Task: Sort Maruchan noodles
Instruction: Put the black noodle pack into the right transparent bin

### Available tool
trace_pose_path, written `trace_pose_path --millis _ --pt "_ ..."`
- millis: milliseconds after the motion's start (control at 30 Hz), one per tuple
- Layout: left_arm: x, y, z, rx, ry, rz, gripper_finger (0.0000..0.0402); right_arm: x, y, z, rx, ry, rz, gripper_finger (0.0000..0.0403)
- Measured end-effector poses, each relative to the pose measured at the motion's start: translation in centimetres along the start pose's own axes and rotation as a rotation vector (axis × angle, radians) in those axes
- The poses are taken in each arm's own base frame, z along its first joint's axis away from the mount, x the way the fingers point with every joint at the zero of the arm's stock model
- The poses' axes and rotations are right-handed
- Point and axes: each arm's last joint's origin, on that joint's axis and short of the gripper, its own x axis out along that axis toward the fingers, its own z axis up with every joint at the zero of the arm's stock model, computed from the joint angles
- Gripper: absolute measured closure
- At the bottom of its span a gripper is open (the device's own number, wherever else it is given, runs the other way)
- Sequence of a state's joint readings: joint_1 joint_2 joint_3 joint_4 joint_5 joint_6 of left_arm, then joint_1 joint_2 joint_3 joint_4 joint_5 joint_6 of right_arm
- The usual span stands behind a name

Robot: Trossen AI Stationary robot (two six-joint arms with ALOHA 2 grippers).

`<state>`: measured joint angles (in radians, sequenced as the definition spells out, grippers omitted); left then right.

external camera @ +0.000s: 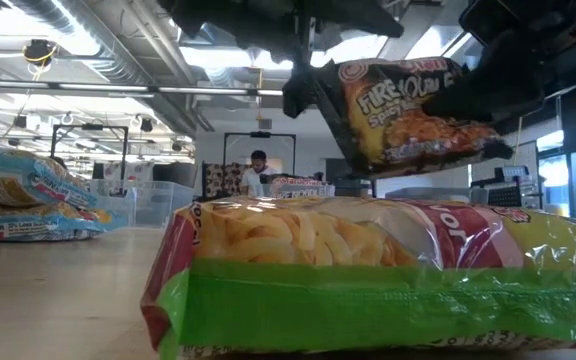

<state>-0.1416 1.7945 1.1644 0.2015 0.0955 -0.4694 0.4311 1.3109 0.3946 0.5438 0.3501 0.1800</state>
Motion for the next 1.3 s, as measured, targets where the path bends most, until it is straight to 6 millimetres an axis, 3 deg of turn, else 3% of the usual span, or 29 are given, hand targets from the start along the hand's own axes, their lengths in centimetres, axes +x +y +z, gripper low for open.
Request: trace_pose_path --millis 333,600,900,1100,1300 --pt "0.4 1.0 -0.2 0.038 0.011 0.044 0.0118 0.2 -0.7 0.4 0.027 -0.031 -0.007 0.0337" --pt "0.2 2.6 0.0 0.094 0.046 0.078 0.0187 0.2 -0.8 0.7 0.028 -0.066 -0.079 0.033" --pt "-0.5 5.2 1.4 0.249 0.05 0.073 0.0251 0.2 -1.3 1.4 -0.066 -0.107 -0.164 0.0229" --pt "-2.8 7.1 2.9 0.28 0.086 0.113 0.0274 -0.2 -1.4 2.3 -0.133 -0.091 -0.214 0.0175" --pt "-6.3 8.4 5.2 0.354 0.05 0.191 0.0291 -1.2 -1.7 3.5 -0.146 -0.056 -0.321 0.0164"
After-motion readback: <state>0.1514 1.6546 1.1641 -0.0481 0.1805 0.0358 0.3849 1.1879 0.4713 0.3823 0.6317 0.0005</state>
